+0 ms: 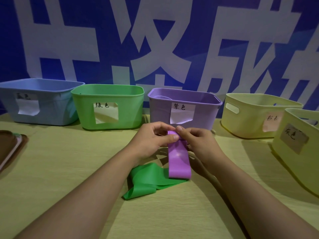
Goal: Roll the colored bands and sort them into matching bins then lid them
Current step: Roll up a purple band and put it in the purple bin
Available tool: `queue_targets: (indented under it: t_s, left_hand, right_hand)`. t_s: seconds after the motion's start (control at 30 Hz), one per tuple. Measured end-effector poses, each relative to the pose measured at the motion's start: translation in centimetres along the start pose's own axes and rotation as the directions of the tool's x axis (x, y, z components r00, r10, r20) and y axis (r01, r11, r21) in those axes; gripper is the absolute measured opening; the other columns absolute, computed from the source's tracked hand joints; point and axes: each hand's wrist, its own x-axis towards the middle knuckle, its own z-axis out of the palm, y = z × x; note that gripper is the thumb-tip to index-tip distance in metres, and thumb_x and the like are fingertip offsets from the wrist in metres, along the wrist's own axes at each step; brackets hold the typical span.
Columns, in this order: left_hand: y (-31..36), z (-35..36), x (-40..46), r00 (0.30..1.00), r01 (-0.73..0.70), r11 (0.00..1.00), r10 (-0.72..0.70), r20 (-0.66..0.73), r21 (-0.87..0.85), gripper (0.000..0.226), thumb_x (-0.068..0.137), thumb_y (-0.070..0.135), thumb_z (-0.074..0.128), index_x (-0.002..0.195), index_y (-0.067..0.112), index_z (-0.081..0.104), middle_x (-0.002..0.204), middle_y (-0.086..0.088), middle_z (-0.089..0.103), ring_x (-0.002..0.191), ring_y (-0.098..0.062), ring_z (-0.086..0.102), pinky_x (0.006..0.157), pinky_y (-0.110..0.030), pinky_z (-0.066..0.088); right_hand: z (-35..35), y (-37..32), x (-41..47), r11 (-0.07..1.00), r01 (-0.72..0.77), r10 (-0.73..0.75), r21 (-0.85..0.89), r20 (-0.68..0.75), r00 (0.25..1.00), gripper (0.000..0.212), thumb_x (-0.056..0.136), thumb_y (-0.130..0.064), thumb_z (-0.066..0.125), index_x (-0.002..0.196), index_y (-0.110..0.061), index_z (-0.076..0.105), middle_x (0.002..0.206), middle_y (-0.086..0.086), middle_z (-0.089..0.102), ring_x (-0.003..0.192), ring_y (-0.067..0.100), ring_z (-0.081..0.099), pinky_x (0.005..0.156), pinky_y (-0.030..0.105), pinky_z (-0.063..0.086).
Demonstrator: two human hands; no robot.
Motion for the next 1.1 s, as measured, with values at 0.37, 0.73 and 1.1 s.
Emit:
queue_targets:
  t_s: [0.37,0.73,1.1]
  left_hand:
    - [0.11,0.37,0.17,0.984,0.173,0.983,-0.175,-0.028,-0.064,0.062,0.08,0.065,0.064,0.102,0.008,0.074,0.091,-0.01,0.079,0.087,-0.026,0.078,0.083,-0.035,0.061]
    - [0.07,0.22,0.09,0.99,0.115,0.993,-0.114,-0.087,0.006,0.047,0.094,0.05,0.065,0.094,0.005,0.078,0.081,-0.011,0.078,0.073,-0.022,0.074,0.066,-0.028,0.057]
    - [-0.32,0.06,0.48,0.993,0.073,0.997,-0.072,-0.089,0.009,0.047,0.09,0.048,0.069,0.099,0.003,0.076,0.083,-0.011,0.078,0.072,-0.017,0.073,0.068,-0.027,0.057]
  right_hand:
    - [-0.01,0.13,0.05,0.994,0.04,-0.041,0.105,0.011,0.999,0.027,0.089,-0.033,0.071,0.103,-0.011,0.077,0.091,0.001,0.078,0.082,0.008,0.072,0.068,0.018,0.054]
    - [-0.09,0.22,0.23,0.991,0.118,-0.117,0.062,-0.017,0.993,0.036,0.08,-0.044,0.07,0.102,-0.015,0.077,0.095,-0.002,0.077,0.09,0.013,0.073,0.074,0.022,0.057]
    - [0.18,-0.31,-0.41,0.98,-0.092,0.094,0.179,-0.002,0.996,0.053,0.097,-0.058,0.053,0.1,-0.01,0.075,0.084,0.007,0.078,0.075,0.016,0.076,0.062,0.021,0.056]
